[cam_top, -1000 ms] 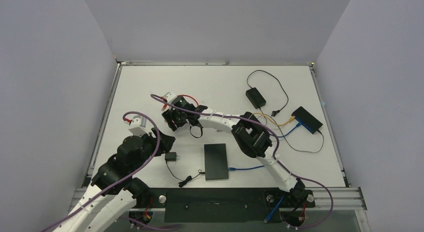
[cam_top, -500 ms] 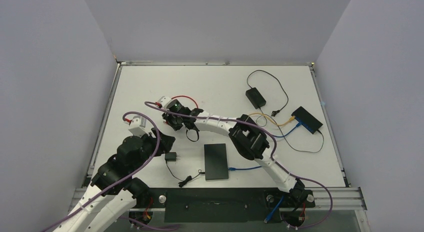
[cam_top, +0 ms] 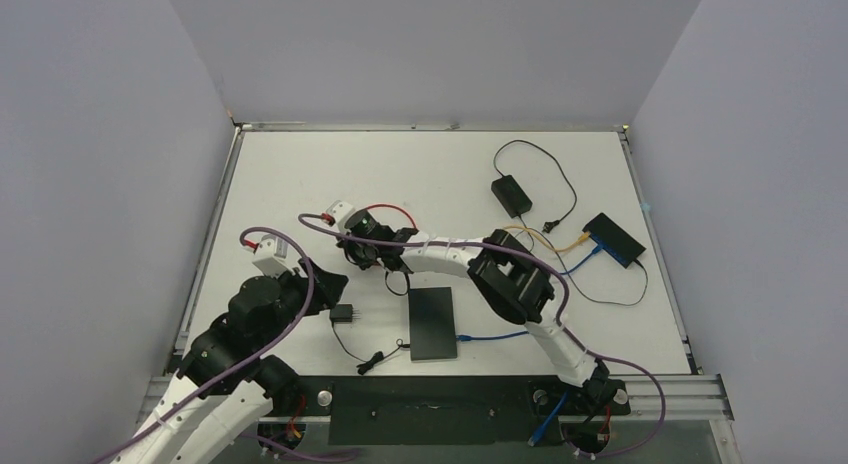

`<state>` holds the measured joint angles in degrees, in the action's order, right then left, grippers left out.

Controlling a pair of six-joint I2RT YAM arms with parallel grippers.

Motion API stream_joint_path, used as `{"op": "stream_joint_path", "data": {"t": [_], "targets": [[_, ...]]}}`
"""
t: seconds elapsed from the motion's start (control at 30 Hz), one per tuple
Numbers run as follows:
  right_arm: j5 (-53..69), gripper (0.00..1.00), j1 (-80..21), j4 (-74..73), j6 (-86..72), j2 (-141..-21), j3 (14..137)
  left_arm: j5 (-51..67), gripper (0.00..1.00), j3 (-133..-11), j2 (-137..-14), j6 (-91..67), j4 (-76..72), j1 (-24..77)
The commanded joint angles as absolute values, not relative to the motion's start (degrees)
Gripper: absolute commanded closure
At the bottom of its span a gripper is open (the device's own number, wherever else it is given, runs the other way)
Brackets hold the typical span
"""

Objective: Insert the plug into the switch port
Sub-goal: Pick up the connector from the center of the board.

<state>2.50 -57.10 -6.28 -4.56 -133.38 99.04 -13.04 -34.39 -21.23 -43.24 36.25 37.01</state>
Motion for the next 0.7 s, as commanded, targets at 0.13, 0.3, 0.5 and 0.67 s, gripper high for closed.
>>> {"op": "stream_joint_path", "data": {"t": [0.13, 0.3, 0.5, 0.67], "targets": [[-1.9, 1.0, -56.6, 7.3, -5.7, -113.3, 80.2, -11.3, 0.45, -36.6, -20.2, -45.1, 36.0, 36.6], [-4.8, 1.0, -57.8, 12.3, -3.0, -103.0, 68.3, -10.6, 0.44, -35.4, -20.8, -45.5, 33.6, 36.6], [-7.9, 1.0, -60.4, 13.0, 0.9, -90.2, 59.2, -7.8, 0.41, -34.6, -22.9, -46.5, 27.5, 36.5], [-11.0, 1.0, -64.4, 13.1, 4.7, -80.8, 52.3, -4.4, 0.41, -34.9, -26.7, -47.4, 22.9, 36.5]]}}
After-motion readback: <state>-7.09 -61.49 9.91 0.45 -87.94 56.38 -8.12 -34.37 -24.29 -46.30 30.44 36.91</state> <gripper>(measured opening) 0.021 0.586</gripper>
